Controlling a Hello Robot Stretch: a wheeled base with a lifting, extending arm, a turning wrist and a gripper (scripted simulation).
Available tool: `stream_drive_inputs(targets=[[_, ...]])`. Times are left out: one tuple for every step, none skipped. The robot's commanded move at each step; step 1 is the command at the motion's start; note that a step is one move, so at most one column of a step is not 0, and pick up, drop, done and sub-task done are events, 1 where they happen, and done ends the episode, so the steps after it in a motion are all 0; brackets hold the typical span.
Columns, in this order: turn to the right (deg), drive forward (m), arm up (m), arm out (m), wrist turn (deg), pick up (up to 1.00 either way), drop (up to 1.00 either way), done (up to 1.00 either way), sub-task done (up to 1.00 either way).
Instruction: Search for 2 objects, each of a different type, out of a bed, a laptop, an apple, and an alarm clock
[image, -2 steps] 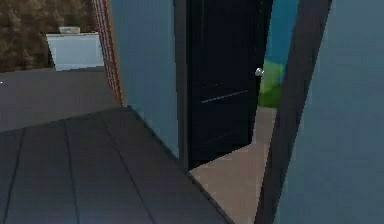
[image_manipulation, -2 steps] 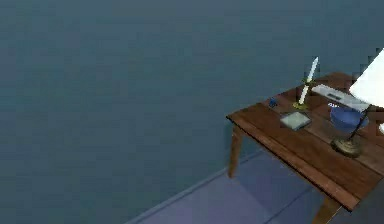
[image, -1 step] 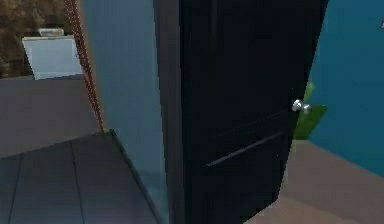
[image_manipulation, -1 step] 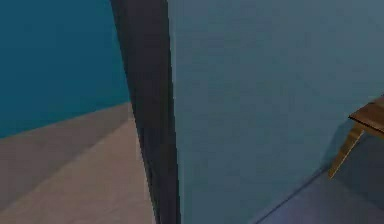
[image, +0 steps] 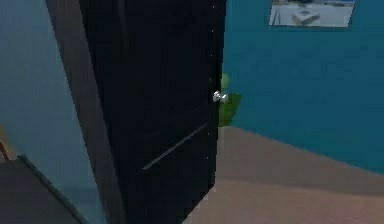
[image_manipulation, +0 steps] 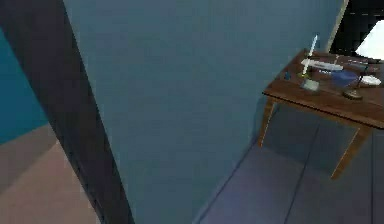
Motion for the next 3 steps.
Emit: stream_drive_inputs(targets=[[0.0,0.65,0.0,0.0,0.0,0.0,0.0,0.0,0.0],[45.0,0.0,0.0,0.0,0.0,0.0,0.0,0.0,0.0],[45.0,0.0,0.0,0.0,0.0,0.0,0.0,0.0,0.0]])
